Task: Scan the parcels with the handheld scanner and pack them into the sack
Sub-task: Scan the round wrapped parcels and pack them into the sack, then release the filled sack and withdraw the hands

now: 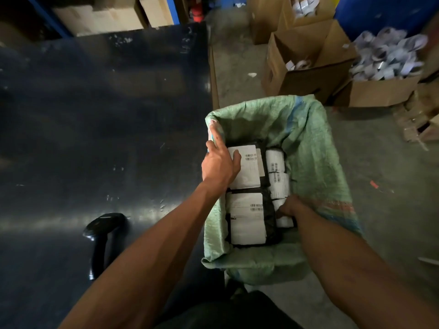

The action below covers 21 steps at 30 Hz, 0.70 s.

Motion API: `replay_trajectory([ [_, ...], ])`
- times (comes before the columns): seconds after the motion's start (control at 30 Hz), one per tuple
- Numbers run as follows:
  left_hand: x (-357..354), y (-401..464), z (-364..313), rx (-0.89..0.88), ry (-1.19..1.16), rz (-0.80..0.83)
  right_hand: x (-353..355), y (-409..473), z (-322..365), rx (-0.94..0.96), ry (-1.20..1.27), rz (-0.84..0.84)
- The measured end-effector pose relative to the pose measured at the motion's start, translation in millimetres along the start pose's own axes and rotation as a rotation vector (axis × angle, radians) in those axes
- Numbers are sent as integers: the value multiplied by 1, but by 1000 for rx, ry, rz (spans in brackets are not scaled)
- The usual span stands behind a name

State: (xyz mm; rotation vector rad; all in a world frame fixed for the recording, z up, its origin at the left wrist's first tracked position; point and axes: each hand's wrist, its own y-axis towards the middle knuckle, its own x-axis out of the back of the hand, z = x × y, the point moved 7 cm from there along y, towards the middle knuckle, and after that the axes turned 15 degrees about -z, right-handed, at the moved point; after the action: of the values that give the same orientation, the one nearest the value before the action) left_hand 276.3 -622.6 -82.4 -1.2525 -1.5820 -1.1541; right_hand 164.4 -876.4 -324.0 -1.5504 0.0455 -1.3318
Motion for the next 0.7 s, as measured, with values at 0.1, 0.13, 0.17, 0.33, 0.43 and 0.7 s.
replay_trajectory([
  [0.1, 4, -4, 3, 21, -64, 21, 30, -26, 22, 3, 40, -23],
  [0.13, 6, -5, 5, 37, -101, 35, 42, -33, 30, 19, 61, -35],
  [0.17, 8, -6, 8, 55, -144, 52, 53, -40, 37, 47, 79, -63],
  [0.33, 20, -21, 23, 66, -251, 161, 101, -87, 63, 130, 91, -134],
  [0.43, 31, -31, 52, 9, -219, 195, 124, -121, 83, 189, 100, -197],
  [0.7, 72, -45, 183, -1, -50, 167, 146, -234, 166, 392, 87, -363],
])
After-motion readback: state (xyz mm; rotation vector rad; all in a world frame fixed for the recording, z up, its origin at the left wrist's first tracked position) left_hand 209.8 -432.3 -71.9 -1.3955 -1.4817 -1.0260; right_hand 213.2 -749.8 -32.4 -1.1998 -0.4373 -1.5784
